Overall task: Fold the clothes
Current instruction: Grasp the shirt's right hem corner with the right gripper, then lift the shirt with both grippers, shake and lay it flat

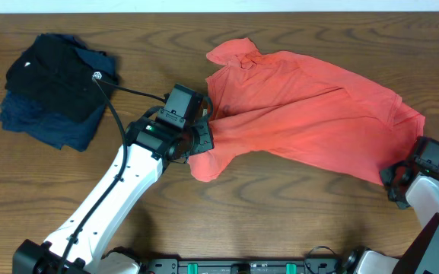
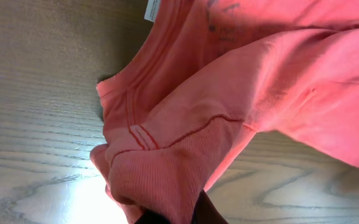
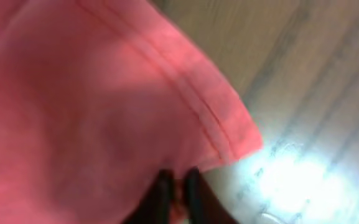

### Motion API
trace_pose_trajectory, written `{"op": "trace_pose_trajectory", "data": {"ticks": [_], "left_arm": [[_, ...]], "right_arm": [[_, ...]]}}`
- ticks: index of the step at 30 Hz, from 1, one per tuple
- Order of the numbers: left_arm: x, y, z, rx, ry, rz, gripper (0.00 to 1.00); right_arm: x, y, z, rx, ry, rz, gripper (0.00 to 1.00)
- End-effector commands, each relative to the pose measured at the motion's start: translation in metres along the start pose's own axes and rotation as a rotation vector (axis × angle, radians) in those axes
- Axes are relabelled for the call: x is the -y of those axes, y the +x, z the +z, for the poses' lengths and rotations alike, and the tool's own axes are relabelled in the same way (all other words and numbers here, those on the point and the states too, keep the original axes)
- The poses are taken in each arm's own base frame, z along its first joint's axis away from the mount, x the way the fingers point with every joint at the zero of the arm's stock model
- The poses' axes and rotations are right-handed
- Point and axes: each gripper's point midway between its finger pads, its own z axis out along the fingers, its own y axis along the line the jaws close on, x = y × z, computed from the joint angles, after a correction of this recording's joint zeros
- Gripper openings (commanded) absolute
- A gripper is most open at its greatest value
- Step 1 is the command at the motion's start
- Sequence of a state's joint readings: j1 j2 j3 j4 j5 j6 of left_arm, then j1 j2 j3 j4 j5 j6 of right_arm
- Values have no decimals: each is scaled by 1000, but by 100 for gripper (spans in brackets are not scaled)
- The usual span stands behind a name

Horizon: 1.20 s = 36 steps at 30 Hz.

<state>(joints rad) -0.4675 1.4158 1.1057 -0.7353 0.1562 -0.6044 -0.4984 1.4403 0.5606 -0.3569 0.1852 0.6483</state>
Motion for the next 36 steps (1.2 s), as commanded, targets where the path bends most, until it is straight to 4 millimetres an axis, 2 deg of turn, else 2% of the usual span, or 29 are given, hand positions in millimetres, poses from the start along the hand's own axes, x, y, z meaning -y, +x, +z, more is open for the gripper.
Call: {"op": "trace_pose_trajectory", "data": {"ticks": [1, 6, 10, 14, 16, 24, 27, 30, 34, 36], "left_arm": [[0, -4, -2, 13, -10, 9, 6], [-2, -2, -2, 7, -14, 9, 6], [0, -4, -4, 16, -8, 11, 6], [4, -9, -13, 55, 14, 72, 6], [6, -12, -20, 76, 30, 78, 6], [13, -18, -55, 168, 93, 90, 6], [15, -24, -79, 236, 132, 84, 6], [20, -35, -119, 344, 189, 94, 6], [30, -53, -199, 549, 288, 115, 6], [33, -60, -243, 665, 340, 110, 6]], "right_arm": [[8, 11, 8, -27, 20, -24, 1], [4, 6, 7, -11, 6, -47, 1], [-11, 1, -4, -39, -51, -128, 1], [-17, -16, -35, -59, -42, -141, 1], [-20, -25, -58, -76, -38, -143, 1], [-33, -39, -132, -137, -111, -266, 1], [-40, -45, -162, -136, -166, -329, 1], [-47, -62, -200, -68, -216, -362, 1], [-55, -92, -262, 94, -294, -368, 1], [-59, -104, -301, 181, -352, -361, 1]]}}
